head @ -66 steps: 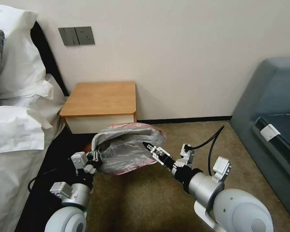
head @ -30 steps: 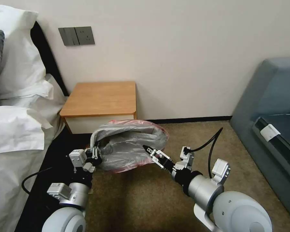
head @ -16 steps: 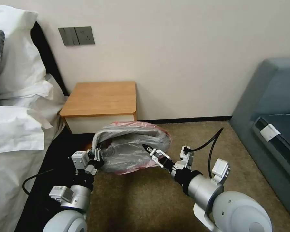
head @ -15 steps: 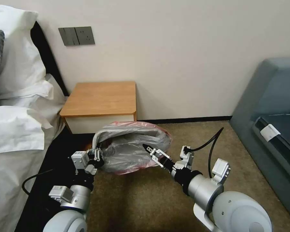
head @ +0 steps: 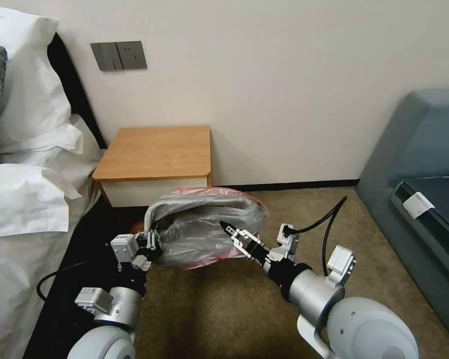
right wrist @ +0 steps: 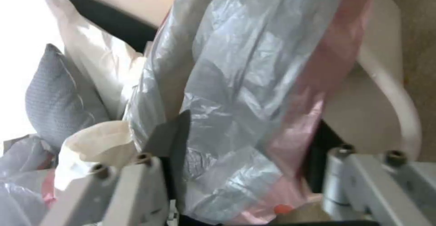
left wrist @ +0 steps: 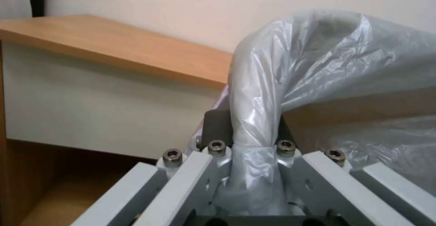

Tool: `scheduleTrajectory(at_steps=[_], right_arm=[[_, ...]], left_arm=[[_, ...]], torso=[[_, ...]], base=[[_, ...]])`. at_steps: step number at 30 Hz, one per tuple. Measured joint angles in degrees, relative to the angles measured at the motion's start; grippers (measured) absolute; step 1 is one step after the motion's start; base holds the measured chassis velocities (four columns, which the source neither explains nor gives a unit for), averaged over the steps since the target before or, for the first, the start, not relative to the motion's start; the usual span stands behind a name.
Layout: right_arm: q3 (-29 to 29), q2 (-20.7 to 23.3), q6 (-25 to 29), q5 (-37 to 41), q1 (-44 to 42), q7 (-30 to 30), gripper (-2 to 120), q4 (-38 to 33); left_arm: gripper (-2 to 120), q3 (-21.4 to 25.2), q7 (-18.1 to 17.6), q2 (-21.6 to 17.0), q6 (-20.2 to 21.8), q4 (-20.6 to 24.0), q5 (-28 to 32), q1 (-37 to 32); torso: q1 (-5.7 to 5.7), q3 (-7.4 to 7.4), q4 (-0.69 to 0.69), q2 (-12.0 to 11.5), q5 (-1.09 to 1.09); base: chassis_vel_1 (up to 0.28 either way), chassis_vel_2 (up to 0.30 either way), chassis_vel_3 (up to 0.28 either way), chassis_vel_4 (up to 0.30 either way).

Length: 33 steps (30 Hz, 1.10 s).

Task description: Pick up the garbage bag from the table and place it over the trash can.

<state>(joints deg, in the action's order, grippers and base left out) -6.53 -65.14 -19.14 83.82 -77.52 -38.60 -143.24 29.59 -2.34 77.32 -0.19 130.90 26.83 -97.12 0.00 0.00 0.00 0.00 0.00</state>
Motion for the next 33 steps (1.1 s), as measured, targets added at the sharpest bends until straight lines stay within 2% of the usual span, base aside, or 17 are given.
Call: scheduleTrajectory(at_steps=[2, 3, 7, 9, 10, 14, 26, 33], right_arm=[[0.11, -0.04, 0.0, -0.08, 0.2, 0.21, 41, 0.0], [0.11, -0.04, 0.0, -0.08, 0.2, 0.21, 41, 0.0], [0.18, -0.05, 0.0, -0.23, 0.21, 0.45, 21, 0.0], [0.18, -0.04, 0.0, -0.25, 0.19, 0.48, 18, 0.0], [0.18, -0.04, -0.01, -0.26, 0.15, 0.51, 10, 0.0], [0.18, -0.04, -0.03, -0.34, 0.11, 0.54, 0, 0.0], [0.53, -0.19, -0.06, -0.27, -0.47, 0.6, 0, 0.0], [0.24, 1.4, -0.34, 1.11, -2.46, 0.34, 0, 0.0]], left_arm=[[5, 0.01, -0.12, 0.01, 0.18, 0.17, 0.34, -0.01], [5, 0.01, -0.12, 0.01, 0.18, 0.17, 0.34, -0.01], [5, 0.06, -0.19, 0.05, 0.26, 0.18, 0.47, 0.01], [5, 0.05, -0.19, 0.08, 0.27, 0.18, 0.47, 0.02], [5, 0.01, -0.19, 0.12, 0.27, 0.18, 0.48, 0.03], [5, -0.11, -0.19, 0.18, 0.28, 0.13, 0.48, 0.11], [5, 0.15, -0.48, 0.07, 0.3, -0.44, 0.82, 0.46], [5, 0.59, -2.75, 0.26, 1.85, -1.4, 4.79, 2.21]], torso=[[0.0, 0.0, 0.0, 0.0, 0.0], [0.0, 0.0, 0.0, 0.0, 0.0], [0.0, 0.0, 0.0, 0.0, 0.0], [0.0, 0.0, 0.0, 0.0, 0.0], [0.0, 0.0, 0.0, 0.0, 0.0], [0.0, 0.0, 0.0, 0.0, 0.0], [0.0, 0.0, 0.0, 0.0, 0.0], [0.0, 0.0, 0.0, 0.0, 0.0]], base=[[0.0, 0.0, 0.0, 0.0], [0.0, 0.0, 0.0, 0.0], [0.0, 0.0, 0.0, 0.0], [0.0, 0.0, 0.0, 0.0], [0.0, 0.0, 0.0, 0.0], [0.0, 0.0, 0.0, 0.0], [0.0, 0.0, 0.0, 0.0], [0.0, 0.0, 0.0, 0.0]])
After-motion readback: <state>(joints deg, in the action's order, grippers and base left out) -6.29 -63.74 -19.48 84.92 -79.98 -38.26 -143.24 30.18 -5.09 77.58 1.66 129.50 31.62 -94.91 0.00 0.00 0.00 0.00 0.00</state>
